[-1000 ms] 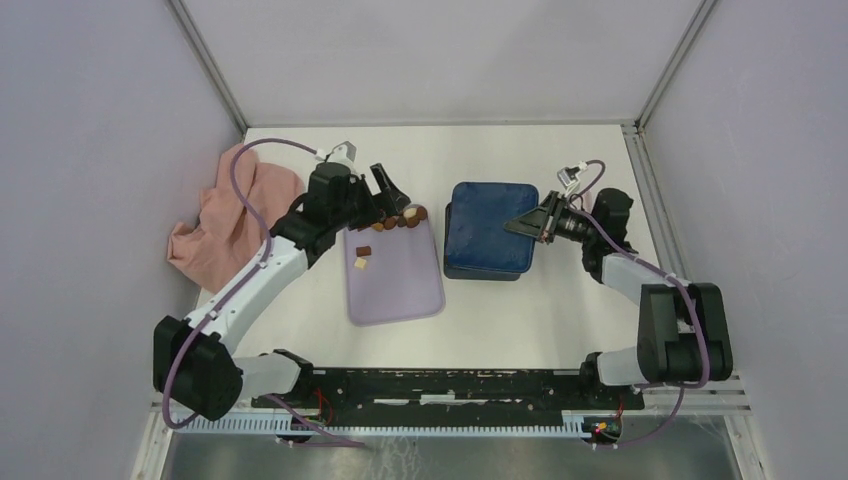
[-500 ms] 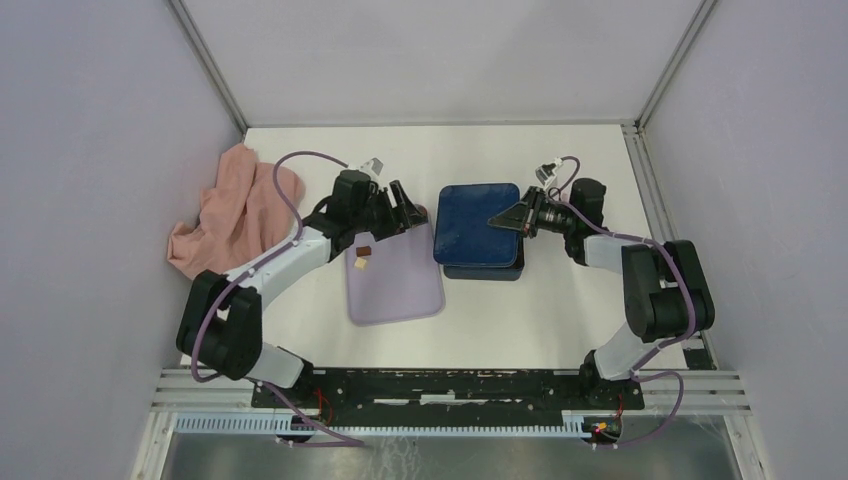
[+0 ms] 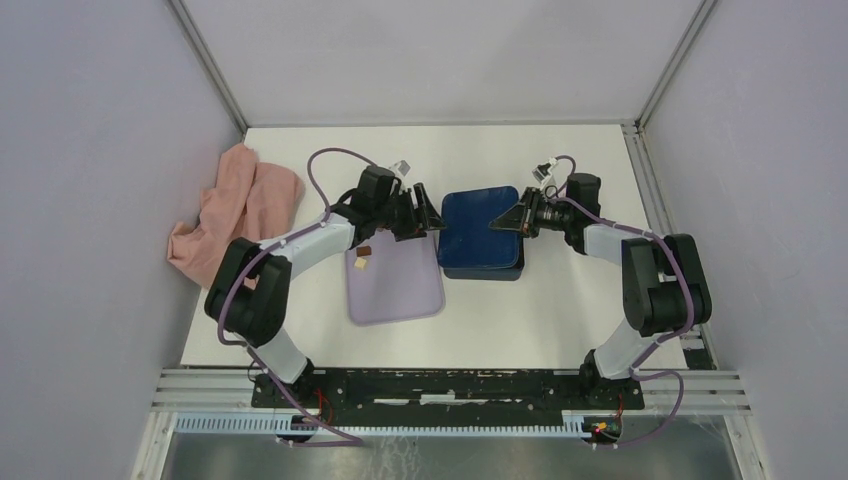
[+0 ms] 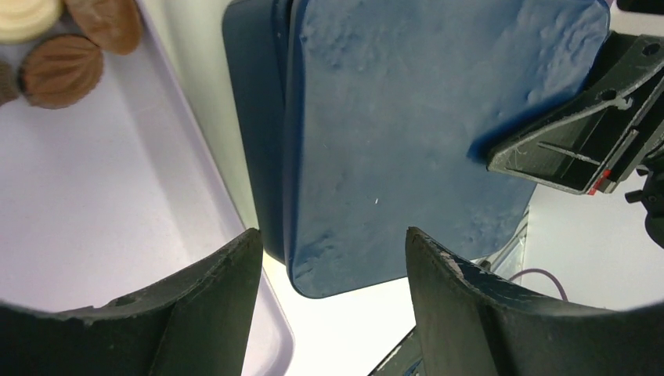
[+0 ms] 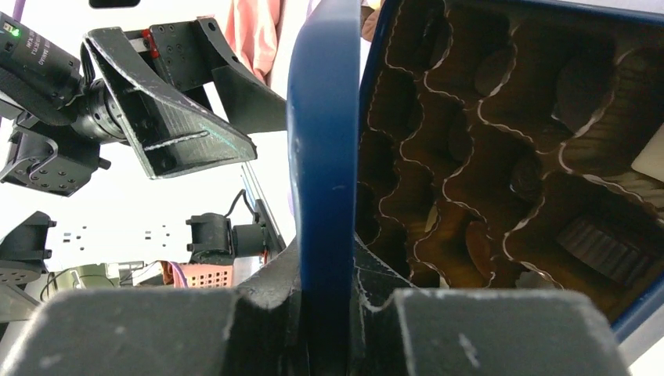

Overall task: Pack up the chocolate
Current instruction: Close the box lid on the packing box.

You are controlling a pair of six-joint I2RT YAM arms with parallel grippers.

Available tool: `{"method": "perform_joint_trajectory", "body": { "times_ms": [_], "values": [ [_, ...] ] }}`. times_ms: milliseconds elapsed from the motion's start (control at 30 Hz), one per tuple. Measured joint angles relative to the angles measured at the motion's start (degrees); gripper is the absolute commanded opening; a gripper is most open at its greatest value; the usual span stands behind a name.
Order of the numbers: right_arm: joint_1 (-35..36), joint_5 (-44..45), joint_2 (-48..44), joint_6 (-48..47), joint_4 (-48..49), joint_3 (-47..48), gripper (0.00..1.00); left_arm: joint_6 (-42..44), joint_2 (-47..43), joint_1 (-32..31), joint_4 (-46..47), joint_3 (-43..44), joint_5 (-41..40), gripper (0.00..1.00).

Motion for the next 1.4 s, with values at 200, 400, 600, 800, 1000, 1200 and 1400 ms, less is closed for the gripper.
{"method": "perform_joint_trajectory", "body": {
  "times_ms": [200,400,600,800,1000,1200,1400],
  "values": [
    [-1.1,0.1,0.3,-0.9,-1.0,0.0,0.07,0.0,2.8,-1.0,0.0,1.3,1.6,0.72],
    [-1.4,0.1,0.9,-1.2,-1.8,0.0,0.12,0.4,5.3,-1.9,-0.3,3.7,2.2,0.72],
    [-2.1,0.2,1.4,-1.9,-2.7,0.0,0.22,1.1,7.3,-2.9,-0.7,5.9,2.4,0.72],
    [-2.7,1.0,1.6,-4.7,-5.6,1.0,0.29,1.8,8.8,-3.8,-2.6,7.7,2.4,0.72],
    [-2.8,2.5,1.9,-8.9,-9.1,3.6,0.39,2.3,10.1,-4.4,-4.4,9.3,2.1,0.72],
    [-3.3,4.6,2.1,-14.6,-14.4,6.3,0.45,2.5,11.5,-4.7,-6.8,11.4,1.1,0.72],
    [-4.4,7.8,1.9,-21.8,-20.9,8.5,0.51,3.7,11.9,-4.9,-8.9,13.2,0.6,0.72]
  ]
}}
